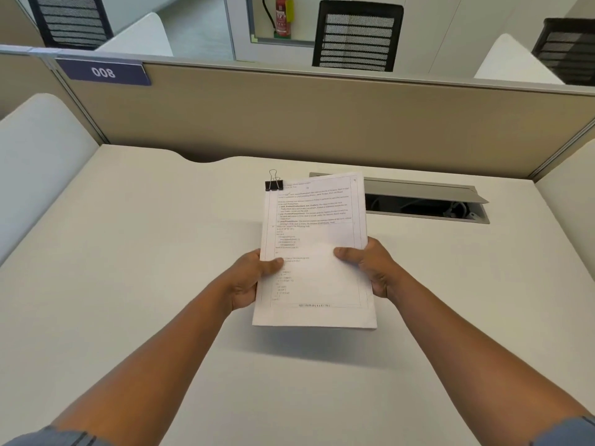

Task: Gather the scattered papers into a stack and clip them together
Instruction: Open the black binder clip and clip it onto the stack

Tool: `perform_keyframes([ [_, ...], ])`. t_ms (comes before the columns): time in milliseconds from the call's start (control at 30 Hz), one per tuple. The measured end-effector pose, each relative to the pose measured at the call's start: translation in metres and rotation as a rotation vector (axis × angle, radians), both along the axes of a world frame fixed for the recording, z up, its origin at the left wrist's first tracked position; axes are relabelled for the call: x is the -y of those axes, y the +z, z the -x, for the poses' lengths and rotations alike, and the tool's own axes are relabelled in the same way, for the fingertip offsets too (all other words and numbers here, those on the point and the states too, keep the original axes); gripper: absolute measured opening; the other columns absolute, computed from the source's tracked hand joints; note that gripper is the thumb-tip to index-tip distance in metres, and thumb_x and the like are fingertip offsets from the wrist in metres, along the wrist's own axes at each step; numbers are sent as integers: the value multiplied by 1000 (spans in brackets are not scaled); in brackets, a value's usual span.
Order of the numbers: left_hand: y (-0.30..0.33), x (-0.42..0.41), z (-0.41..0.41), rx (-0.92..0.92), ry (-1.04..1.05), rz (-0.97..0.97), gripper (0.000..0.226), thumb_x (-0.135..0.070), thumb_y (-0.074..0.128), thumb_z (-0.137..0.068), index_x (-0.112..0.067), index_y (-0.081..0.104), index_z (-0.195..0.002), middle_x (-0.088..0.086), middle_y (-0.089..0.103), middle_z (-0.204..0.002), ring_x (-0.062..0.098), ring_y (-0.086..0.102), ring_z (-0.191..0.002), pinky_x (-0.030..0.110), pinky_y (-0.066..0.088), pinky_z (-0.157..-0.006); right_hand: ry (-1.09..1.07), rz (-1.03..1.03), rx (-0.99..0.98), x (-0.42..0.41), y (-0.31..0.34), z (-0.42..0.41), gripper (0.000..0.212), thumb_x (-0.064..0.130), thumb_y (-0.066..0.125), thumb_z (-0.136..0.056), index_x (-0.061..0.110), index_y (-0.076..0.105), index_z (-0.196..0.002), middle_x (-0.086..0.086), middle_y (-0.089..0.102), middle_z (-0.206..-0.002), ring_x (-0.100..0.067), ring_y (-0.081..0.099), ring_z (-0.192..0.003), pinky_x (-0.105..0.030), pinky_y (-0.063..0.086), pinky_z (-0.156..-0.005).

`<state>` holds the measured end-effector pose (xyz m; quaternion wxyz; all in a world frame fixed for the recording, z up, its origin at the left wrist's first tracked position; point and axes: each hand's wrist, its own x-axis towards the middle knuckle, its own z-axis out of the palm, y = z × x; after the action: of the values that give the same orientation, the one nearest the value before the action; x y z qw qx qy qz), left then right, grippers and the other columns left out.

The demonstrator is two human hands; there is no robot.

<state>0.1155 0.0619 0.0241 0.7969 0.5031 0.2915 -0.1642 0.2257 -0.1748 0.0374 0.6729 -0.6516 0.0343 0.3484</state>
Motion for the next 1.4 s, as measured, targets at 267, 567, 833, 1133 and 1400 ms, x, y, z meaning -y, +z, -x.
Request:
perform_keyframes([
  [267, 4, -22, -18, 15, 142, -328, 27, 0, 61, -98, -11, 63, -123, 10, 73, -120, 27, 73, -95, 40, 61, -73, 0, -67, -104, -23, -15, 3, 41, 4, 70, -92, 14, 62, -131, -11, 74, -122, -34, 71, -111, -50, 59, -92],
  [567, 9, -69, -54, -98, 122, -558, 29, -2, 71, -92, -9, 61, -118, 9, 70, -119, 30, 70, -98, 46, 58, -88, 73, 154, 5, -67, -38, -7, 30, 6, 61, -98, 18, 57, -125, 1, 70, -122, -19, 68, -102, -40, 57, -88],
  [833, -4, -87, -79, -172, 5, -750, 61, 8, 64, -88, -9, 44, -143, 9, 58, -126, 29, 54, -108, 35, 46, -85, 43, 304, 101, -112, -52, -43, 23, 11, 62, -95, 22, 55, -114, -1, 68, -121, -24, 65, -110, -44, 52, -103],
  [1133, -30, -93, -102, -78, 119, -1027, 51, -7, 61, -88, -22, 53, -136, 6, 66, -128, 26, 58, -99, 36, 51, -88, -17, 403, 209, -143, -71, -65, 33, 13, 68, -89, 25, 53, -115, 4, 67, -119, -21, 64, -105, -33, 52, -89],
  [1400, -37, -101, -108, -73, 69, -1206, 52, -14, 57, -89, -27, 47, -139, 1, 65, -132, 31, 64, -113, 43, 57, -91, 160, 781, 497, -152, -76, -71, 63, 36, 64, -93, 23, 37, -147, 1, 59, -138, -27, 59, -123, -40, 50, -94],
])
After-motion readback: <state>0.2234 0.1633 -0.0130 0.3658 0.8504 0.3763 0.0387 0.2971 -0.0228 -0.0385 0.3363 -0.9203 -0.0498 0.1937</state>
